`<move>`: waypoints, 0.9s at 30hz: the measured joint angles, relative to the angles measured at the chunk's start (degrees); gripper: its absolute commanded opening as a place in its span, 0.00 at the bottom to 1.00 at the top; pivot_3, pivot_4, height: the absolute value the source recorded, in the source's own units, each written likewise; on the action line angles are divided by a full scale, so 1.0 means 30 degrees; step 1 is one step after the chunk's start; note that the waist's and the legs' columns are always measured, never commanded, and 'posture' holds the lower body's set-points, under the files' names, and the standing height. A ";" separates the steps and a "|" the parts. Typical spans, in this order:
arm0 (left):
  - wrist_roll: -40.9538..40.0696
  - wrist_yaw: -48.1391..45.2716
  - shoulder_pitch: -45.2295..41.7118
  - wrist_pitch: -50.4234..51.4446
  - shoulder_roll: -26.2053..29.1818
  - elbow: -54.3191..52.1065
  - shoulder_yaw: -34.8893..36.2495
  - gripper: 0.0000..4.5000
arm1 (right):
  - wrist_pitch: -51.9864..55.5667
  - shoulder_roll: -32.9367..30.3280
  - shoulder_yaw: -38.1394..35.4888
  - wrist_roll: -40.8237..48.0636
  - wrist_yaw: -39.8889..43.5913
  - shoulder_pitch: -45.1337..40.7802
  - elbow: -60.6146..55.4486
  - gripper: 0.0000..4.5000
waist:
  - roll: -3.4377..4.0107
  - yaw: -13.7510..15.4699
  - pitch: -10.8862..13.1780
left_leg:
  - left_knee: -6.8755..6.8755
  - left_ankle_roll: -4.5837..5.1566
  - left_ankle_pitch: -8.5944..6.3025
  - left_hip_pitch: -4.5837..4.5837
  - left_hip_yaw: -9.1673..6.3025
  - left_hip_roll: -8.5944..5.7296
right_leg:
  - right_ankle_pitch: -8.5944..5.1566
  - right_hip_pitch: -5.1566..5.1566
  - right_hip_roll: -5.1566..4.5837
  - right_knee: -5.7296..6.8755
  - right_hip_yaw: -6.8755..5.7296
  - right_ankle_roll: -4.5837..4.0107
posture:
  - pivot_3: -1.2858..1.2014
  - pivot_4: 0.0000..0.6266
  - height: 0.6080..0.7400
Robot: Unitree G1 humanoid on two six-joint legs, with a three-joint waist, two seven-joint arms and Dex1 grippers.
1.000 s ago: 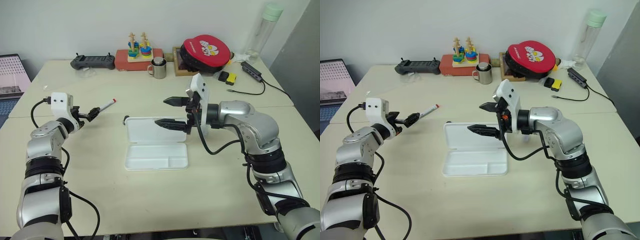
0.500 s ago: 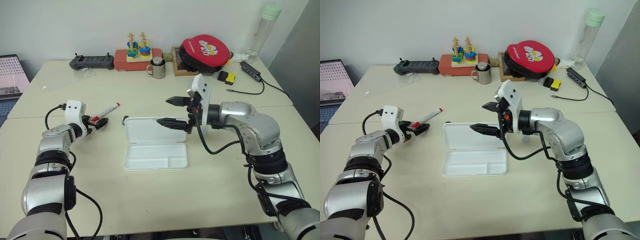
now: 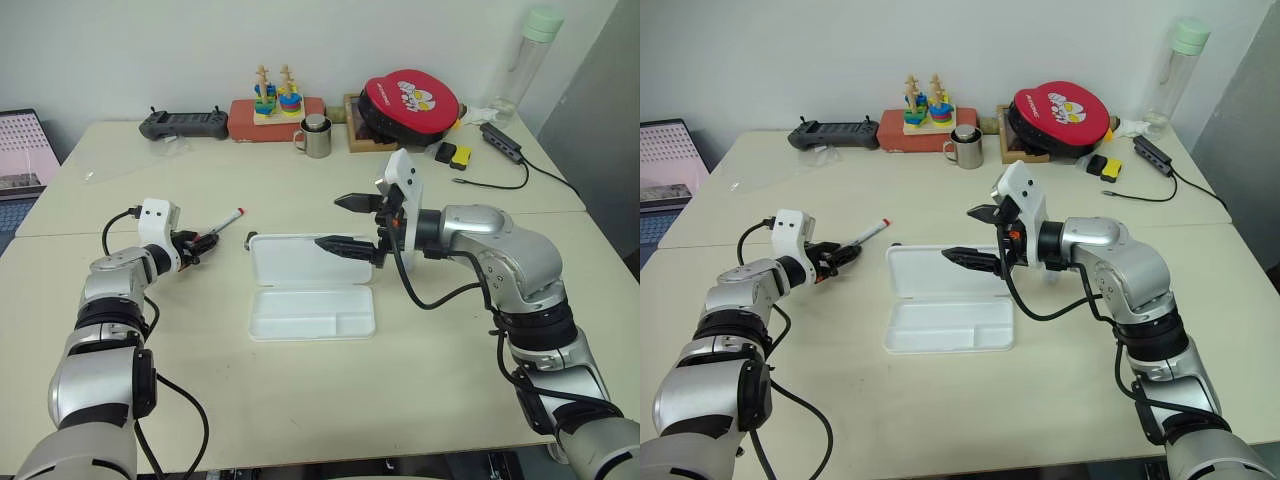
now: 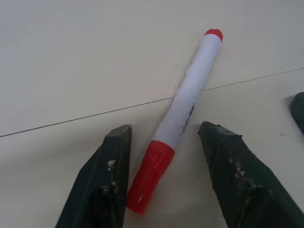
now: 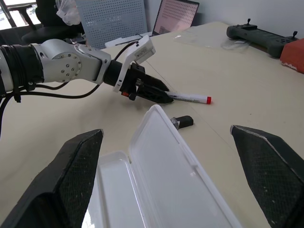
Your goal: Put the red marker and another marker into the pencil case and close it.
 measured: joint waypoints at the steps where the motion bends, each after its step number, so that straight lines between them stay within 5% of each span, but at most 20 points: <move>1: -0.0037 0.0000 0.0123 0.0080 -0.0032 -0.0177 0.0069 0.35 | 0.0001 -0.0014 -0.0002 0.0011 -0.0005 0.0000 0.0000 1.00 | -0.0001 0.0001 0.0000 | 0.0000 0.0000 0.0000 -0.0002 -0.0004 0.0000 | 0.0000 0.0000 0.0000 0.0000 -0.0002 0.0000 | 0.52 0.24 1.00; 7: -0.0378 0.0021 0.0799 0.0472 -0.0161 -0.1074 0.0384 0.10 | 0.0003 -0.0047 -0.0012 0.0069 -0.0010 0.0000 0.0007 1.00 | 0.0001 0.0004 -0.0004 | 0.0001 0.0000 0.0000 0.0001 -0.0002 -0.0001 | 0.0000 0.0002 -0.0001 0.0002 0.0003 0.0000 | 0.52 0.24 1.00; 22: -0.1751 0.1123 0.1322 0.0226 -0.0960 -0.2124 0.1832 0.09 | -0.0105 -0.0408 -0.1041 0.0336 0.0009 -0.0082 0.0078 1.00 | -0.0011 -0.0014 -0.0003 | 0.0057 -0.0001 0.0000 -0.0038 -0.0017 0.0008 | 0.0000 -0.0007 0.0000 0.0015 0.0008 0.0000 | 0.52 0.24 1.00; 27: -0.5374 -0.2701 0.1797 0.3434 -0.0571 -1.1703 0.1463 0.09 | 0.0283 -0.1798 -0.2653 0.1777 0.0704 -0.0574 -0.0826 1.00 | -0.0026 0.0063 0.0004 | 0.0225 -0.0004 -0.0004 -0.0309 -0.0148 -0.0001 | 0.0019 -0.0105 -0.0032 -0.0018 -0.0047 0.0021 | 0.52 0.24 1.00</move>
